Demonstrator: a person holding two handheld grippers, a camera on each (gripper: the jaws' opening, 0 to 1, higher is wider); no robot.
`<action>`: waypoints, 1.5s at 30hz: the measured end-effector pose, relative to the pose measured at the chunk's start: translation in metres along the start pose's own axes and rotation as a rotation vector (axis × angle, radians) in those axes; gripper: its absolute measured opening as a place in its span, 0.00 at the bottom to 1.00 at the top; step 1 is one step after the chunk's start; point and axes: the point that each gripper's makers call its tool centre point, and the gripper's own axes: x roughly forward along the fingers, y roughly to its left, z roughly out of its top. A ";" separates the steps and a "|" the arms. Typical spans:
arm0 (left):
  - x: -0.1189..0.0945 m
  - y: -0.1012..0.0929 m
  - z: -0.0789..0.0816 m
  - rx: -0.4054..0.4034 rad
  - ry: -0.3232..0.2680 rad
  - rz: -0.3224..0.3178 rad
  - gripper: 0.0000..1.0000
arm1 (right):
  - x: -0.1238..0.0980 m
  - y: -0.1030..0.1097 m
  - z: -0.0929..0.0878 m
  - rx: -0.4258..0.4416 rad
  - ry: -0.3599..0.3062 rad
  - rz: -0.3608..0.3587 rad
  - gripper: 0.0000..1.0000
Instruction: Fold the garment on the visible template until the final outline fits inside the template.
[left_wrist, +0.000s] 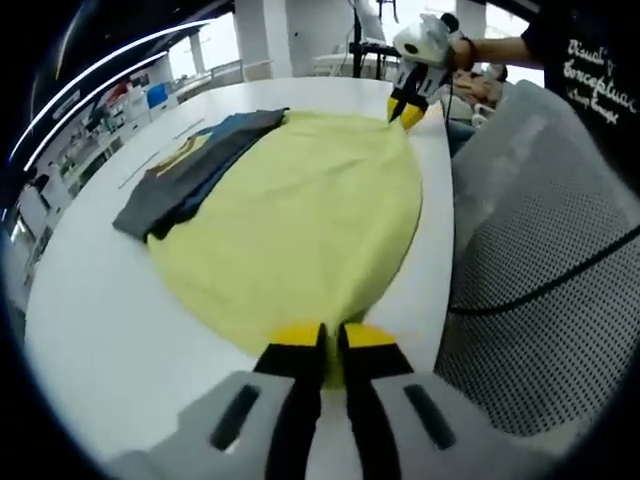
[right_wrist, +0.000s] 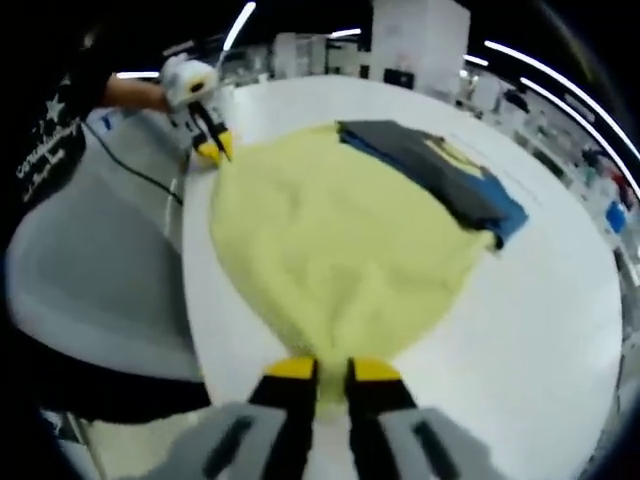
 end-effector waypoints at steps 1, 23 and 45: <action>0.000 0.001 0.000 -0.001 0.001 0.004 0.00 | 0.001 -0.001 0.000 0.002 -0.004 -0.001 0.03; -0.021 0.000 0.009 -0.108 -0.047 0.031 0.00 | -0.017 0.019 0.006 0.122 -0.075 0.076 0.00; -0.047 -0.039 0.013 -0.201 -0.067 -0.032 0.00 | -0.047 0.057 -0.006 0.132 -0.034 0.179 0.00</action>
